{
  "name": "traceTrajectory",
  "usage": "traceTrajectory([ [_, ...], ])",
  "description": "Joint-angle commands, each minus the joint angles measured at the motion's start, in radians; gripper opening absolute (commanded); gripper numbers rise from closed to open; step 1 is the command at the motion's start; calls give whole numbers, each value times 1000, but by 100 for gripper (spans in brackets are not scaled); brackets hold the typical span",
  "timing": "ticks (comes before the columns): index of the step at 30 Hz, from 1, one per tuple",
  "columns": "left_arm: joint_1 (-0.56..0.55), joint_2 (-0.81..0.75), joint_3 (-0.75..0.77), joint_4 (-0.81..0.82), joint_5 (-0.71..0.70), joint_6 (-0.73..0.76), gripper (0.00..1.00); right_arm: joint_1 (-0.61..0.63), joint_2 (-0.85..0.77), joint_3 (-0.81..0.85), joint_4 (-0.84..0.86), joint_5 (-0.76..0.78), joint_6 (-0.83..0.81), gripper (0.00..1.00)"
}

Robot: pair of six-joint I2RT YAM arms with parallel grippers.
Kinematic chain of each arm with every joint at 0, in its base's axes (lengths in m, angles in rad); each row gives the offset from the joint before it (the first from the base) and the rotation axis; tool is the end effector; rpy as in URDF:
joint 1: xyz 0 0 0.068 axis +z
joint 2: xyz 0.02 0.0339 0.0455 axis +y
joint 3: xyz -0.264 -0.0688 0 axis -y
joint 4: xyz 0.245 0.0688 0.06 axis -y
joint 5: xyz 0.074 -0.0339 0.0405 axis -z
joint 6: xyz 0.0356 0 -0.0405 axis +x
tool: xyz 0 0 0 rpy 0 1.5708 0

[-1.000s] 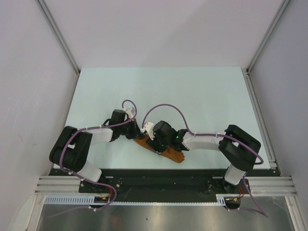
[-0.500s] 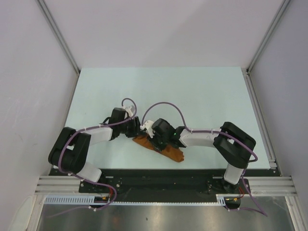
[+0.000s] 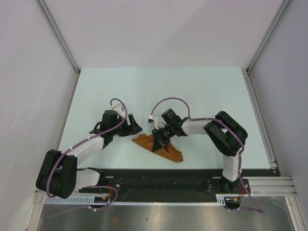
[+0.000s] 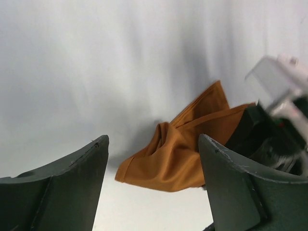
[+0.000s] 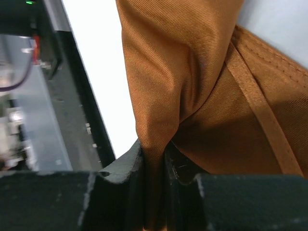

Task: Fold the napkin, place the utensils inside, and roll it up
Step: Roll the napkin with the utensil

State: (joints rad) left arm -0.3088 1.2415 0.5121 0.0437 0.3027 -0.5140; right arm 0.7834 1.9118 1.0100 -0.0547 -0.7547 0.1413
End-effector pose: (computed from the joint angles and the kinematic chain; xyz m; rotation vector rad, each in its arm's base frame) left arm 0.2262 -0.0833 0.1764 -0.0712 2.3375 -0.7681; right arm 0.2413 0.2748 0.1257 -1.1425 2.3888 1.3037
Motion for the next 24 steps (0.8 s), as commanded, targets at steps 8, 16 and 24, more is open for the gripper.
traceTrajectory([
  [8, 4, -59, -182, 200, 104, -70, 81, -73, 141, 59, -46, -288, 72, 19],
  [16, -15, 93, -202, 387, 197, -146, 75, -92, 171, 93, -83, -287, 58, 19],
  [24, -23, 133, -170, 338, 204, -124, 10, -114, 145, 134, -141, -256, 31, 32],
])
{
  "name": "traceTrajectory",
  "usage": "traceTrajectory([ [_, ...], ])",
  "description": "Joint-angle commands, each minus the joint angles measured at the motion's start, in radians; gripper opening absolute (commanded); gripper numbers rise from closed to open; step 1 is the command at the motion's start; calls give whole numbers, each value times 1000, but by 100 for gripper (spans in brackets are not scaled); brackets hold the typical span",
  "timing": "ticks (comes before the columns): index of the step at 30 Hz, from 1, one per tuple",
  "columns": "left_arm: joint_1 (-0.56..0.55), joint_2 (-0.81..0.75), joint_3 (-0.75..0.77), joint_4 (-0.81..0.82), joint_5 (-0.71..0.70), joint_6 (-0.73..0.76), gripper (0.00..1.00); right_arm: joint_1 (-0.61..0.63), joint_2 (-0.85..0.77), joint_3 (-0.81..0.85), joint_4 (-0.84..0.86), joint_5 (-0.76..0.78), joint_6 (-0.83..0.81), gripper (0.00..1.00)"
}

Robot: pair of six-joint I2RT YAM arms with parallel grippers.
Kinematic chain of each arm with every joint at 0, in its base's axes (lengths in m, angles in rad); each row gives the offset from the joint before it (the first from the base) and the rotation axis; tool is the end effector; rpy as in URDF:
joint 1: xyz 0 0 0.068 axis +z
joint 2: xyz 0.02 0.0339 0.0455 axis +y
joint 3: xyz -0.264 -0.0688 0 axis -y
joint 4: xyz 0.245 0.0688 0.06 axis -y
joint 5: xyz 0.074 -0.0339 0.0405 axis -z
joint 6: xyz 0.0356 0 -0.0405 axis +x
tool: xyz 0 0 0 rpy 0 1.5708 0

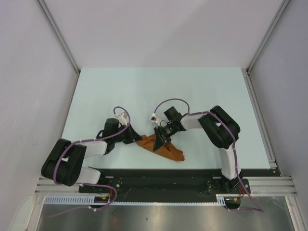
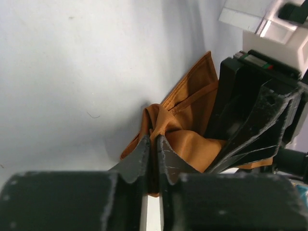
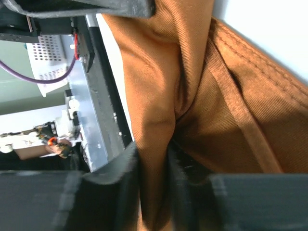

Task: Fold the napkin, place the utensils inside, and roll it up
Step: Roll the napkin with the utensil

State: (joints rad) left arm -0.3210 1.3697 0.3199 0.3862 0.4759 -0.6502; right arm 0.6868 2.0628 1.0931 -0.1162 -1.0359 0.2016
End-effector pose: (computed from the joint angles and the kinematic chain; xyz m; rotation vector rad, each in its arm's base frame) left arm 0.2079 -0.0863 0.1245 -0.1107 2.3586 -1.0365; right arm 0.2711 0.2619 0.0965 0.9876 -2.4541 -1.6262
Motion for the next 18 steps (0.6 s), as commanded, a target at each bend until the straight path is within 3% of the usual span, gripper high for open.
traceTrajectory([
  [1, -10, 6, 30, -16, 27, 17, 0, -29, -21, 65, -101, 34, -39, 37],
  [2, -10, 9, 37, -47, 21, 24, 0, -36, -35, 79, -155, 55, -53, 48],
  [6, -10, 31, 82, -113, -2, 41, 0, -69, -122, 145, -260, 149, -100, 61],
  [10, -10, 57, 105, -144, 1, 49, 0, -43, -257, 157, -298, 337, -143, 66],
  [11, -9, 60, 108, -153, 1, 50, 0, 0, -283, 143, -281, 455, -152, 66],
  [14, -9, 69, 122, -170, -5, 55, 0, 72, -395, 62, -191, 618, -171, 68],
  [18, -6, 84, 139, -181, -8, 64, 0, 205, -478, -28, -86, 738, -191, 68],
])
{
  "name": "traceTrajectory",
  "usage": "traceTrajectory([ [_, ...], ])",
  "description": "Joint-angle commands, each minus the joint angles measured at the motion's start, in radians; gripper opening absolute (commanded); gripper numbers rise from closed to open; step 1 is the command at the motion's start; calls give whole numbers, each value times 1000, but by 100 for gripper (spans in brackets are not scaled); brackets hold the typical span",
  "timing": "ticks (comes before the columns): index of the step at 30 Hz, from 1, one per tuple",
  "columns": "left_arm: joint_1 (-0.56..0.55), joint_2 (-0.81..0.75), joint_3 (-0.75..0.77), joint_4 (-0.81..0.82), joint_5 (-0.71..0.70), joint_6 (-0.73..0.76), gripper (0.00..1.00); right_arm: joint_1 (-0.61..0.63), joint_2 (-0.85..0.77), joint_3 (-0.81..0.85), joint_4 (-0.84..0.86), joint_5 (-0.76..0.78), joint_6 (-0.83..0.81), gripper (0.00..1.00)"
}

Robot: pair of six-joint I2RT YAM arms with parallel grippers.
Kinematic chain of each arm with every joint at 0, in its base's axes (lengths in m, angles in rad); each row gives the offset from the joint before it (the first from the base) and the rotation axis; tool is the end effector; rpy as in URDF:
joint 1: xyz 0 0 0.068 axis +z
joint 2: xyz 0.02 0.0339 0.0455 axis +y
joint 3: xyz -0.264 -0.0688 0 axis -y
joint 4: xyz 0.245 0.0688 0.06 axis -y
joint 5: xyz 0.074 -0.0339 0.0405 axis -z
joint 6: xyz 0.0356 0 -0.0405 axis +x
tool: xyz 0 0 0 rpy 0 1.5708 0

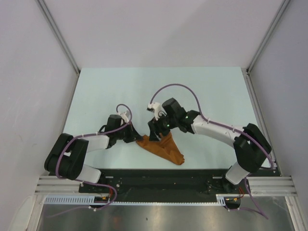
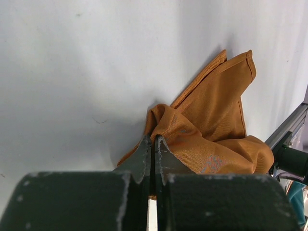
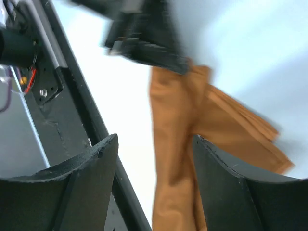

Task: Fold the napkin, place the utensils inside, and roll it up
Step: Roll the napkin with the utensil

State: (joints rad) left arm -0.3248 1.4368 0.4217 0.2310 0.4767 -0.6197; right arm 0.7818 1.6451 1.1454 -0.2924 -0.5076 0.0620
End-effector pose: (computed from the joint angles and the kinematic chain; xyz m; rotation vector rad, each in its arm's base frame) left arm 0.2220 -0.0920 0.1241 -0.1164 2.4758 -0.9991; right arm 0.2413 0.2640 0.2372 -1.1072 2.2019 0.9917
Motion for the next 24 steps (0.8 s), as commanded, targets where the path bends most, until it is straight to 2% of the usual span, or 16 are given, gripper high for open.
traceTrajectory([
  [1, 0, 25, 38, -24, -7, 34, 0, 129, -59, -88, 101, 234, -59, 68],
  [9, 1, 45, 54, -32, -4, 44, 0, 237, 30, -70, 105, 333, -116, 64],
  [24, 1, 37, 69, -44, 7, 49, 0, 251, 130, -75, 101, 406, -160, 64],
])
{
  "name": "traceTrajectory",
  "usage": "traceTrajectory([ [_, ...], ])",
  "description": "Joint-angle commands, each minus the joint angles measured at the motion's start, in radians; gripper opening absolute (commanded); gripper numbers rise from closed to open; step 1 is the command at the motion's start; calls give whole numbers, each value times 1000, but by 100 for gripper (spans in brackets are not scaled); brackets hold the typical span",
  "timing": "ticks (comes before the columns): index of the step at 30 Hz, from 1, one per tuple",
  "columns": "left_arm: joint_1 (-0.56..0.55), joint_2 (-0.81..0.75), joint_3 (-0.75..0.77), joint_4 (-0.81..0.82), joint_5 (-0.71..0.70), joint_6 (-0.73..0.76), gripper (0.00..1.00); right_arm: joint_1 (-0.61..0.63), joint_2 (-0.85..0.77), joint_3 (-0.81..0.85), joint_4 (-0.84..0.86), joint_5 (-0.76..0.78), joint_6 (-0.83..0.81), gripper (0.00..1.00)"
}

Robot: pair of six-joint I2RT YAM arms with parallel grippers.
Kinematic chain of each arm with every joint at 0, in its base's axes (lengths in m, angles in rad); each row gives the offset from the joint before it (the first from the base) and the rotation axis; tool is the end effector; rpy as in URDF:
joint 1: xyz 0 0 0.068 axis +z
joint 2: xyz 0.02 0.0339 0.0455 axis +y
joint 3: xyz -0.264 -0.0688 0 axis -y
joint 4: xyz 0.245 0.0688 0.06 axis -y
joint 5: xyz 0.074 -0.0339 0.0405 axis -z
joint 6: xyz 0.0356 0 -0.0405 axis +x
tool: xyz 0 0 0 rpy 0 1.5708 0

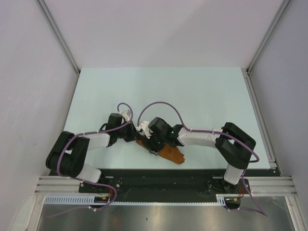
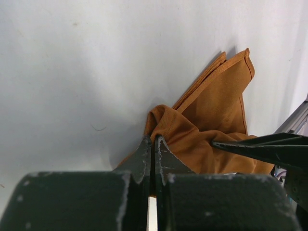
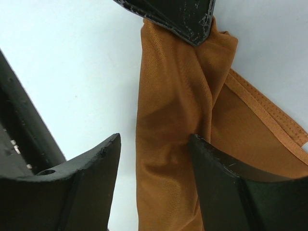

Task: Fold the napkin, place the utensils inside, and roll it up
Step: Roll the napkin with the utensil

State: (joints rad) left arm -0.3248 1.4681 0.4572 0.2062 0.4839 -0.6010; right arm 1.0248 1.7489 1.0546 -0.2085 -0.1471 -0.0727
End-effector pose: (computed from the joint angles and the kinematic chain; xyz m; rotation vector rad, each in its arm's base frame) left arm 0.2288 -0.0945 0.1243 -0.0973 2.4938 -0.9952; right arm 0.1830 0.3113 0.1769 -1.3878 2.1447 0.5733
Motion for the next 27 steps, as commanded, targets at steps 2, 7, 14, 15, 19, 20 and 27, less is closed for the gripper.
traceTrajectory([
  [2, 1, 3, 41, -21, 4, 33, 0, 9, 35, 12, 15, 66, -27, 64],
  [7, 4, -2, 61, -30, 10, 32, 0, 24, 69, 7, 0, 187, -27, 65],
  [14, 55, -63, 86, -48, 10, 18, 24, 52, 109, 12, -86, 287, 51, 62],
  [15, 64, -71, 87, -51, 10, 18, 29, 51, 110, 8, -103, 279, 62, 53],
  [19, 116, -120, 66, -65, -16, 9, 71, 37, 104, 1, -124, 164, 99, 31],
  [20, 122, -130, 58, -73, -36, 6, 73, 29, 98, -1, -124, 115, 109, 29],
  [27, 142, -259, -23, -68, -94, 1, 80, -80, 87, 30, -92, -371, 175, 19],
])
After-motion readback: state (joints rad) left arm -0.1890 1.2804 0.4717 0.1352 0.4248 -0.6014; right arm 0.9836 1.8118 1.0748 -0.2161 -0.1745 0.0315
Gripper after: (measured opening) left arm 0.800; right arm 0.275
